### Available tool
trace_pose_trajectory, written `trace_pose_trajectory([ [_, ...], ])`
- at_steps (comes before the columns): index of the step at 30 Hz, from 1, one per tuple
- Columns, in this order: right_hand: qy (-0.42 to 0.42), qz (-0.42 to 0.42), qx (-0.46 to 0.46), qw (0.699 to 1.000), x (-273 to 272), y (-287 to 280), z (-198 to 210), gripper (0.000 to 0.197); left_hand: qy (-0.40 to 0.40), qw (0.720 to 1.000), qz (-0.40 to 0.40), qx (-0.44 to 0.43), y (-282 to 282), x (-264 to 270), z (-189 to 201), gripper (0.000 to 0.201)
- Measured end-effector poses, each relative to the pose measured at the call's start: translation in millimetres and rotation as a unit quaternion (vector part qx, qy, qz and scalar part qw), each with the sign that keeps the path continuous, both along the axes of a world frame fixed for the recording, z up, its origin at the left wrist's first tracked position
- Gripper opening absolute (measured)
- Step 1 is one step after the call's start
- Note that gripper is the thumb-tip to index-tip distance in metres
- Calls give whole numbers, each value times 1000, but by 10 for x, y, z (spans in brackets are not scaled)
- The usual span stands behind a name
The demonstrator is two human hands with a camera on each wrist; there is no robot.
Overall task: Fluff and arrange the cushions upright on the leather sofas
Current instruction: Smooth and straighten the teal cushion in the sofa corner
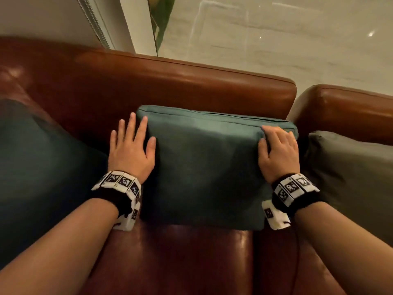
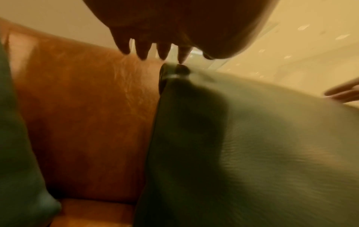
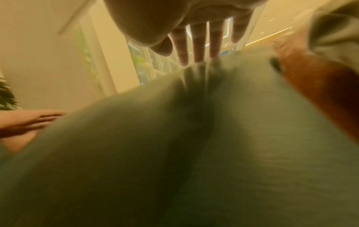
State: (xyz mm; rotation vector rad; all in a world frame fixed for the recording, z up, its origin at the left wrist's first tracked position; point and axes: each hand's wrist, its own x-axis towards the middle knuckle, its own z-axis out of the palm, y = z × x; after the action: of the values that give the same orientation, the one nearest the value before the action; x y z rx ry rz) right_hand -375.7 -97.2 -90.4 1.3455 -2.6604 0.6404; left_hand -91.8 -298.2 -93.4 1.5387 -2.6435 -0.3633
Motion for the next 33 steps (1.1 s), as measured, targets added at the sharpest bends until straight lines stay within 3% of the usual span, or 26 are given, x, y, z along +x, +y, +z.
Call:
trace_pose_trajectory([
  [2, -32, 31, -41, 998, 311, -92, 99, 38, 18, 999, -23, 18, 191, 245, 138, 63],
  [5, -109, 136, -31, 984, 959, -381, 139, 38, 26, 999, -30, 26, 428, 776, 354, 60],
  [10, -150, 353, 2, 924, 2320, -1142, 234, 36, 10, 993, 116, -22, 493, 1991, 592, 58],
  [13, -117, 498, -33, 858, 3252, -1635, 361, 36, -29, 977, 210, -18, 444, 2678, 548, 59],
  [16, -49, 629, -18, 776, 4055, -2050, 373, 43, -80, 974, 211, -2, 499, 3081, 431, 59],
  [20, 139, 721, 78, 675, 4344, -2620, 196, 50, -96, 950, 298, -8, 618, 3631, 310, 60],
  [21, 161, 716, 83, 674, 4283, -2780, 189, 51, -97, 941, 324, -4, 674, 3784, 289, 61],
  [22, 165, 694, 85, 696, 4219, -2956, 211, 52, -98, 935, 342, 6, 730, 3943, 289, 61],
  [24, 131, 616, 83, 772, 4012, -3274, 294, 57, -89, 923, 373, 28, 833, 4116, 296, 59],
  [26, 93, 557, 96, 819, 3837, -3498, 360, 59, -53, 908, 416, 25, 891, 4165, 304, 54],
  [30, 3, 562, 76, 824, 3752, -3521, 544, 29, 18, 893, 450, -13, 1030, 4171, 358, 33],
  [33, 2, 584, 45, 810, 3698, -3425, 712, 17, 45, 894, 444, -30, 1165, 4128, 495, 13],
])
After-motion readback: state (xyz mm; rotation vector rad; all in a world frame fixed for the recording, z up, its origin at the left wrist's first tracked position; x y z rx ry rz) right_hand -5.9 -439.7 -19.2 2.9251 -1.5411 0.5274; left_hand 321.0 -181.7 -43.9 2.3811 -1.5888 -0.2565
